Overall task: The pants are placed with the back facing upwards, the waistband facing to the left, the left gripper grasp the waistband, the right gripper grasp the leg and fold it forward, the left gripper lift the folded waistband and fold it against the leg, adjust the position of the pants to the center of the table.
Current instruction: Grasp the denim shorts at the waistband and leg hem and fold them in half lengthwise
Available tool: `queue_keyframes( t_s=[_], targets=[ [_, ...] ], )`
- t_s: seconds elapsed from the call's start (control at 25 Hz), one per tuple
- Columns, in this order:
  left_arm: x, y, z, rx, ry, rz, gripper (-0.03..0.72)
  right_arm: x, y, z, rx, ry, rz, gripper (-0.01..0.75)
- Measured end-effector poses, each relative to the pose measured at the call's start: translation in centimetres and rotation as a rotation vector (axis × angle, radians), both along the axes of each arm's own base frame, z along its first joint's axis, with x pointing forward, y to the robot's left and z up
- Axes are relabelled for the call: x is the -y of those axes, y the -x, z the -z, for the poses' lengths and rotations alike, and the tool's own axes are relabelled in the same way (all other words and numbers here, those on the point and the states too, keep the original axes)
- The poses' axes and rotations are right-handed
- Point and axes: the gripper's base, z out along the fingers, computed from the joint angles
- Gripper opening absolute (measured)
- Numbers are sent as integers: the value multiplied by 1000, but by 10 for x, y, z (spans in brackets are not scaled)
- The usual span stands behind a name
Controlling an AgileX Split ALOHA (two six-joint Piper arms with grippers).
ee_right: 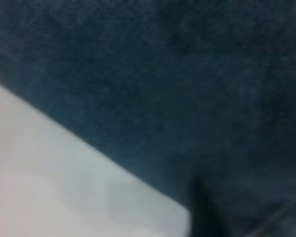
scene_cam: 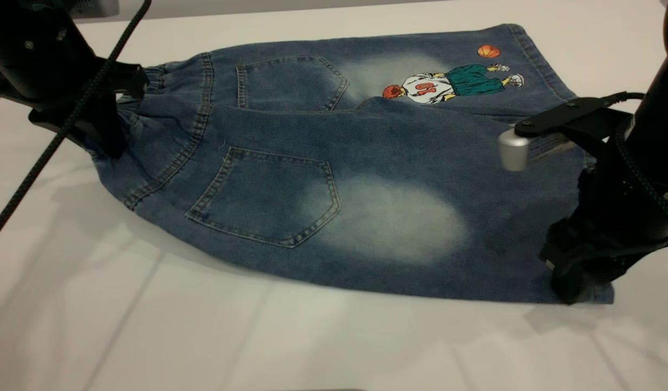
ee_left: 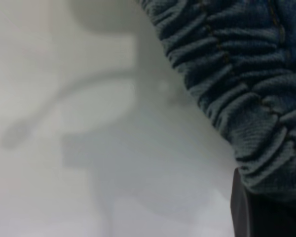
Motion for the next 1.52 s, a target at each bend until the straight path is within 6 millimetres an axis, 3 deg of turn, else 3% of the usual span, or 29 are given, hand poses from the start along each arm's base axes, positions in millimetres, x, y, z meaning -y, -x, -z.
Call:
queue_keyframes(
  t_s=[0.08, 0.2, 0.4, 0.48, 0.68, 0.8, 0.92, 1.2, 1.52],
  targets=[
    [0, 0, 0, -1, 6, -6, 90, 0, -2, 1, 17, 0, 7, 157],
    [1, 0, 0, -5, 15, -15, 90, 0, -4, 0, 34, -3, 13, 46],
    [2, 0, 0, -8, 29, -30, 90, -2, -6, -14, 71, -21, 16, 32],
    [3, 0, 0, -11, 45, -46, 90, -3, -6, -33, 111, -46, 14, 29],
    [6, 1, -3, -14, 101, -102, 90, -5, -7, -102, 320, -137, 15, 29],
    [8, 0, -15, 17, 134, -126, 90, -5, -7, -136, 422, -183, 13, 29],
    [10, -5, -32, 66, 171, -147, 90, -8, -14, -157, 483, -210, 12, 29],
    [15, -19, -52, 137, 289, -280, 90, 17, -43, -168, 511, -220, 151, 29],
    [17, -28, -59, 189, 443, -500, 90, 55, -81, -156, 439, -217, 323, 29]
  ],
)
